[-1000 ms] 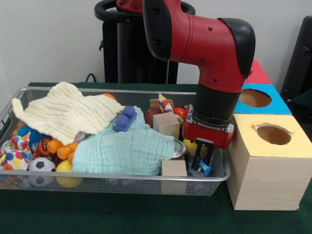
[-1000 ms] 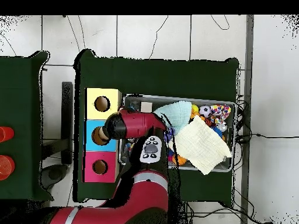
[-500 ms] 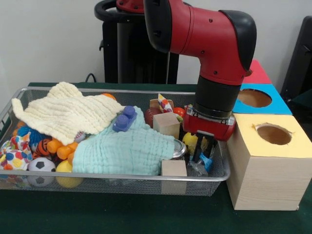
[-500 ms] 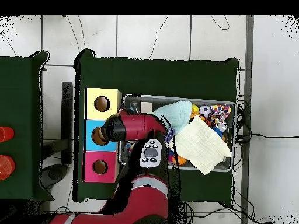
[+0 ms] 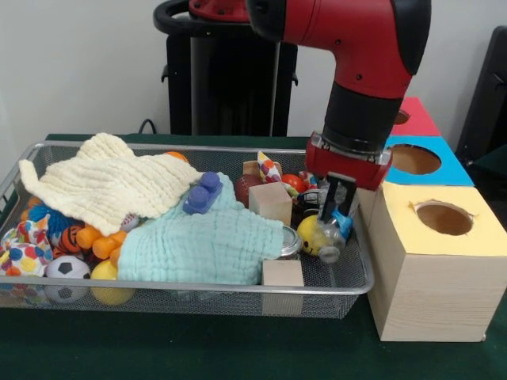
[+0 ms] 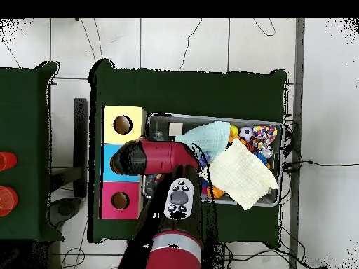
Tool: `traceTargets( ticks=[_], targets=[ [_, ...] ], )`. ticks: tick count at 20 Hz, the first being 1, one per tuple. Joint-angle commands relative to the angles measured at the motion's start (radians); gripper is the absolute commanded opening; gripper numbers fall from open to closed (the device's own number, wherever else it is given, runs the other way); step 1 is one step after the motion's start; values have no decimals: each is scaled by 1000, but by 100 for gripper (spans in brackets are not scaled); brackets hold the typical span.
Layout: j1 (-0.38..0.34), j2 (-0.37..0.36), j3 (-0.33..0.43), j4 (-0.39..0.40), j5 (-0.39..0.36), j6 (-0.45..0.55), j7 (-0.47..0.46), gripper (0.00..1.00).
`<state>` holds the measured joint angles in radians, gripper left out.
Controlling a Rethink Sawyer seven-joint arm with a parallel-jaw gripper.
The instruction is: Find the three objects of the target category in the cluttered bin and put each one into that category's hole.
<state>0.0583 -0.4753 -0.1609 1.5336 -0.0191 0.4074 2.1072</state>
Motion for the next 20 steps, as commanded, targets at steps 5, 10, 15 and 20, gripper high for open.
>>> traceTargets(
  ticks=[5,10,15,20],
  targets=[
    [55,-188,96,180,117,325,150,0],
    [82,-251,84,202,141,420,170,0],
    [116,-286,79,218,174,453,212,0],
    [145,-308,57,193,196,521,220,0]
  ],
)
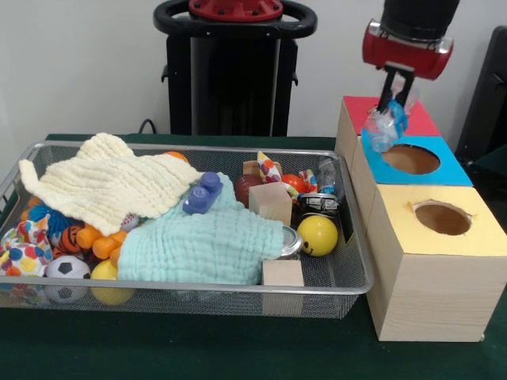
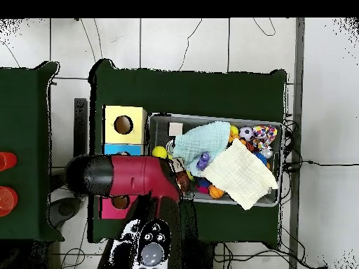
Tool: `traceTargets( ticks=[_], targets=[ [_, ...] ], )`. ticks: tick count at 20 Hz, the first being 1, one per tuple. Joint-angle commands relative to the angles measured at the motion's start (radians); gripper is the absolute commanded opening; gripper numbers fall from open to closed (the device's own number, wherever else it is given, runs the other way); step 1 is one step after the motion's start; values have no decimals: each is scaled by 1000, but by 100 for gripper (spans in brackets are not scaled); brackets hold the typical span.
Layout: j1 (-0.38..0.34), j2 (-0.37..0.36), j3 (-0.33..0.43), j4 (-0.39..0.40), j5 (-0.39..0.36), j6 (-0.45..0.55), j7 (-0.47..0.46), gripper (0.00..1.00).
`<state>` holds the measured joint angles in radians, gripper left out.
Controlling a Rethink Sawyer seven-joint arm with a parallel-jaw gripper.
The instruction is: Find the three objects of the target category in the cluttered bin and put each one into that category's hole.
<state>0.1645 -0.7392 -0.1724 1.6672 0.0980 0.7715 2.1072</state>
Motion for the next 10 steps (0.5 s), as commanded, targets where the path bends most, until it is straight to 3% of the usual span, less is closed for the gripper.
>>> traceTargets(
  ticks=[1,3,6,10],
  targets=[
    [41,-48,65,57,85,166,219,0],
    [52,-38,62,45,99,162,227,0],
    [88,20,54,34,118,73,266,0],
    [81,69,44,70,118,-54,233,0]
  ],
)
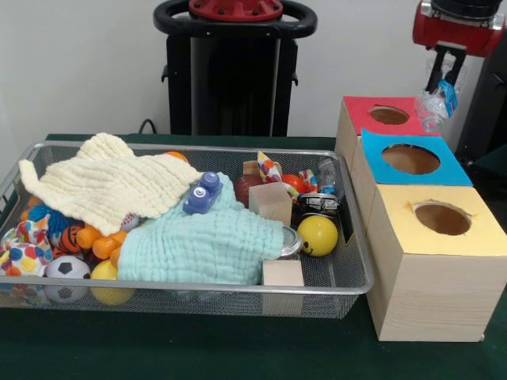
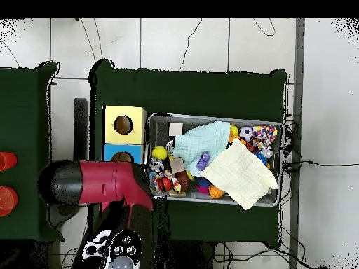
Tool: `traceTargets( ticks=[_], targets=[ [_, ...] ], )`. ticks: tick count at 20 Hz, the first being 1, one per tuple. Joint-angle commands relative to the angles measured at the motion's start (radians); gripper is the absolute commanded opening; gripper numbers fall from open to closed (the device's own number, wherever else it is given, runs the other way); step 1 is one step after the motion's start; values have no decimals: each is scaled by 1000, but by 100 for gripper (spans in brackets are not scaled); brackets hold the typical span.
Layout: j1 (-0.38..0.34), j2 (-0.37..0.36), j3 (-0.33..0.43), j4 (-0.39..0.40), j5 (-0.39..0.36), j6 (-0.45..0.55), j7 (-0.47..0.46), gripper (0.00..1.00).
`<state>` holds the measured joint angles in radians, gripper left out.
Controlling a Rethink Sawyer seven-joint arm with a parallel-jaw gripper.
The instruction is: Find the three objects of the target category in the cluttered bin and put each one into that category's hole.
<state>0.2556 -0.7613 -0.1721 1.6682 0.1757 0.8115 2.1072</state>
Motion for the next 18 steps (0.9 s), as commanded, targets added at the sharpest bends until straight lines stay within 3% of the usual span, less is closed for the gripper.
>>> traceTargets(
  ticks=[1,8,18],
  targets=[
    [-21,101,43,72,39,-114,218,0],
    [-22,171,37,81,21,-247,205,0],
    [-20,181,31,112,17,-308,187,0]
  ],
)
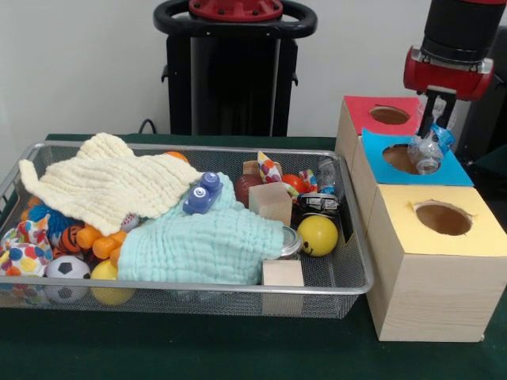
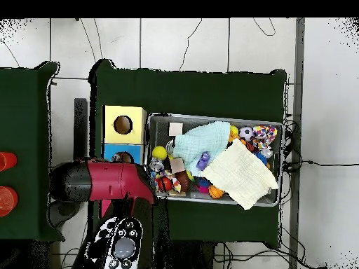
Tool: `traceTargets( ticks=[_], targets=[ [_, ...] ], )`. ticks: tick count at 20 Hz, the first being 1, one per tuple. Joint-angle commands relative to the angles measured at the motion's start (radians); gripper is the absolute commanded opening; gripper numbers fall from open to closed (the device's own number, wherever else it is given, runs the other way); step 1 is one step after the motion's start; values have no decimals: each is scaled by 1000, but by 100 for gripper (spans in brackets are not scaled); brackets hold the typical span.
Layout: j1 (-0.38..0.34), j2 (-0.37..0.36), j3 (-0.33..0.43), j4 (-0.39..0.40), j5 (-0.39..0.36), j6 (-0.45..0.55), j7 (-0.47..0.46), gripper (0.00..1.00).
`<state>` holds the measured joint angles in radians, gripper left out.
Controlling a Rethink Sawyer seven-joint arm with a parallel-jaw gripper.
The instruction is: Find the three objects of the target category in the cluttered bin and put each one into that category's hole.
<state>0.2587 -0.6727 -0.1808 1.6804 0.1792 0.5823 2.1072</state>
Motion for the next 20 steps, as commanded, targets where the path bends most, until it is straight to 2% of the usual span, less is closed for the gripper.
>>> traceTargets(
  ticks=[1,20],
  targets=[
    [-26,96,41,95,13,-77,184,0],
    [-68,118,14,68,-45,-89,114,0]
  ],
)
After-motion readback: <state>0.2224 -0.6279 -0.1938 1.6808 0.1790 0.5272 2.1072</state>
